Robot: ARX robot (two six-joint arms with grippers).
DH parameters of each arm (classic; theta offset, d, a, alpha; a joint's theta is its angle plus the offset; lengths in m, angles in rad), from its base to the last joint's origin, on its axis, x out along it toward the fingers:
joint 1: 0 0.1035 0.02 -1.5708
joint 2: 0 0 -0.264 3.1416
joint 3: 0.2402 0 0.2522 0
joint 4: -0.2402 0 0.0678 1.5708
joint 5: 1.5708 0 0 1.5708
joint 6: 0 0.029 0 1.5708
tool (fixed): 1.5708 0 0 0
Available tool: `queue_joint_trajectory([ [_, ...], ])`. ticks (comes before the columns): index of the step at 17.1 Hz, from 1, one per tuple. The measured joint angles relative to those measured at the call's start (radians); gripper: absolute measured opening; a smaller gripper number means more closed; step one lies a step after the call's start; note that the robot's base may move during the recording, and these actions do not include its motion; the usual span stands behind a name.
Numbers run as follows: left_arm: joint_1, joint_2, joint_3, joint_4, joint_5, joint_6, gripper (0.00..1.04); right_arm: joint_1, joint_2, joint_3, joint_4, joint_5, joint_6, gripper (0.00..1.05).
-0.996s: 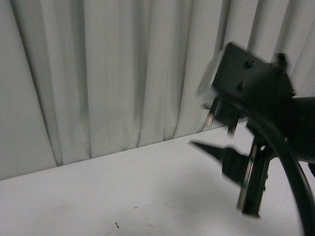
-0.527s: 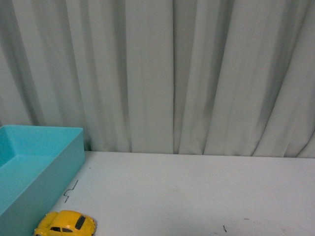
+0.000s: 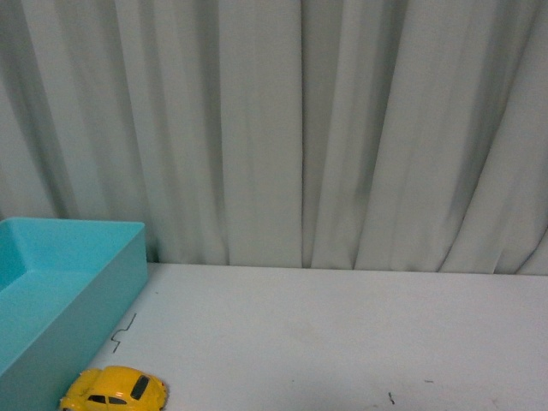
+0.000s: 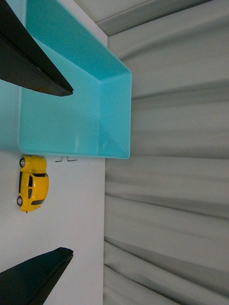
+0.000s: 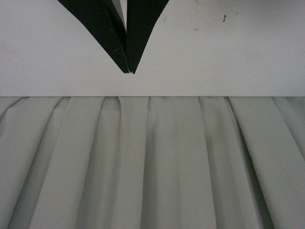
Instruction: Wind up and store yellow beetle toy
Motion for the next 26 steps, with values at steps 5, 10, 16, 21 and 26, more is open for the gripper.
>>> queue_joint_trajectory([
  [5, 0.0, 0.0, 0.0, 0.0, 0.0, 0.0, 0.98, 0.0, -0.293, -0.055, -0.213, 0.002, 0.003, 0.02],
  [10, 0.0, 0.0, 0.0, 0.0, 0.0, 0.0, 0.98, 0.0, -0.383, -0.055, -0.304, 0.002, 0.003, 0.02],
  [16, 0.0, 0.0, 0.0, 0.0, 0.0, 0.0, 0.98, 0.0, -0.478, -0.055, -0.41, 0.002, 0.003, 0.02],
  [21, 0.0, 0.0, 0.0, 0.0, -0.001, 0.0, 0.98, 0.0, -0.628, -0.055, -0.565, 0.003, 0.003, 0.02],
  [26, 0.0, 0.0, 0.0, 0.0, 0.0, 0.0, 0.98, 0.0, -0.629, -0.055, -0.557, 0.003, 0.003, 0.39],
])
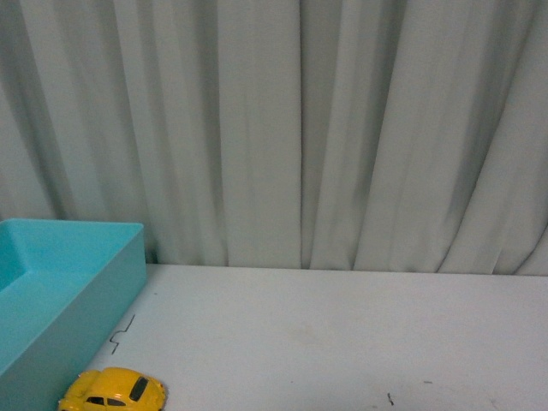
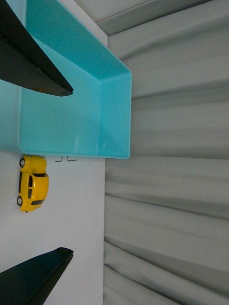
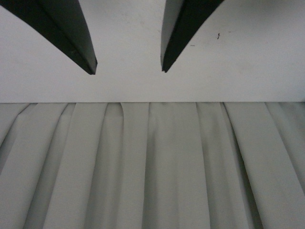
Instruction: Wind up and store yellow beetle toy
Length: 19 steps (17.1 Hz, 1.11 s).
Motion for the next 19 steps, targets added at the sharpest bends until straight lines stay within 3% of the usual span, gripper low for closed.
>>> queue_joint_trajectory([
  [5, 0.0, 0.0, 0.0, 0.0, 0.0, 0.0, 0.98, 0.0, 0.0, 0.0, 0.0, 0.0, 0.0, 0.98],
  [9, 0.0, 0.0, 0.0, -0.002, 0.0, -0.001, 0.98, 0.0, 0.0, 0.0, 0.0, 0.0, 0.0, 0.98],
  [10, -0.052, 0.096, 0.074, -0.187, -0.139, -0.082, 0.98, 0.0, 0.0, 0.0, 0.0, 0.002, 0.0, 0.98],
  [11, -0.053, 0.267, 0.15, -0.201, -0.233, -0.151, 0.98, 0.0, 0.0, 0.0, 0.0, -0.002, 0.0, 0.98],
  [12, -0.028, 0.415, 0.216, -0.086, -0.284, -0.179, 0.98, 0.0, 0.0, 0.0, 0.0, 0.001, 0.0, 0.98],
  [16, 0.009, 0.996, 0.428, 0.339, -0.201, -0.063, 0.98, 0.0, 0.0, 0.0, -0.001, 0.001, 0.0, 0.98],
  [19, 0.005, 1.352, 0.636, 0.389, -0.151, 0.089, 0.98, 0.0, 0.0, 0.0, 0.0, 0.0, 0.0, 0.98],
])
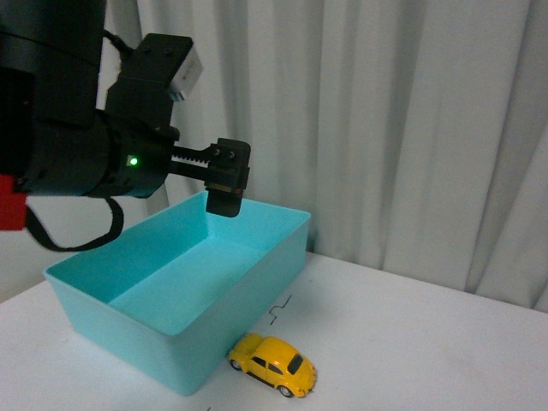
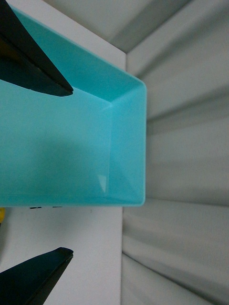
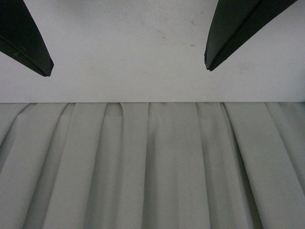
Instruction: Wind up and store yellow beetle toy
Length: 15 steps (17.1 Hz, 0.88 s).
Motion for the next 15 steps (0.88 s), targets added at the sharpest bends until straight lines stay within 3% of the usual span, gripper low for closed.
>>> queue_joint_trajectory([
  [8, -0.028, 0.188, 0.178, -0.051, 0.142, 0.235, 0.98, 0.0, 0.0, 0.0, 0.0, 0.0, 0.0, 0.98],
  [11, -0.071, 0.218, 0.253, -0.219, 0.252, 0.542, 0.98, 0.0, 0.0, 0.0, 0.0, 0.0, 0.0, 0.98],
  [15, -0.12, 0.305, 0.357, -0.499, 0.242, 0.998, 0.98, 0.0, 0.0, 0.0, 0.0, 0.0, 0.0, 0.98],
])
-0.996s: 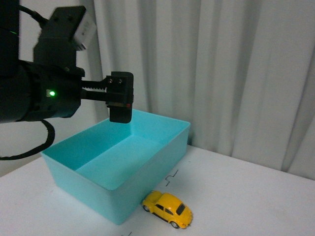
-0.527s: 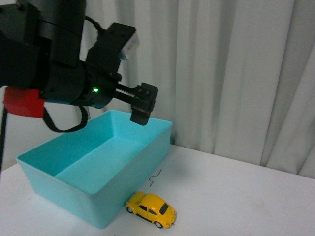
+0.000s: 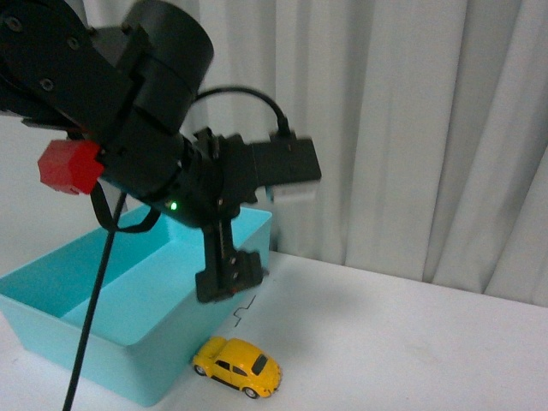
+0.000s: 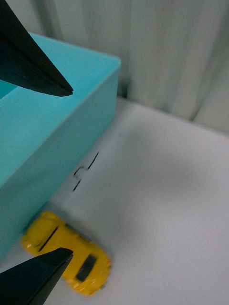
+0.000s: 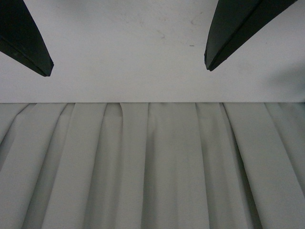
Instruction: Wind up and store yellow beetle toy
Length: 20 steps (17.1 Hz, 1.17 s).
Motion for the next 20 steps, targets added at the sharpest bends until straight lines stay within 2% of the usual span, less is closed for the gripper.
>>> queue_joint_trajectory([
  [3, -0.043, 0.08, 0.05, -0.166, -0.066, 0.256, 0.98, 0.0, 0.0, 0.0, 0.0, 0.0, 0.0, 0.98],
  [8, -0.091, 0.201, 0.093, -0.241, -0.164, 0.449, 0.98, 0.0, 0.0, 0.0, 0.0, 0.0, 0.0, 0.98],
  [13, -0.088, 0.263, 0.116, -0.267, -0.223, 0.375, 0.98, 0.0, 0.0, 0.0, 0.0, 0.0, 0.0, 0.98],
  [20, -0.079, 0.332, 0.116, -0.237, -0.229, 0.303, 0.98, 0.0, 0.0, 0.0, 0.0, 0.0, 0.0, 0.98],
])
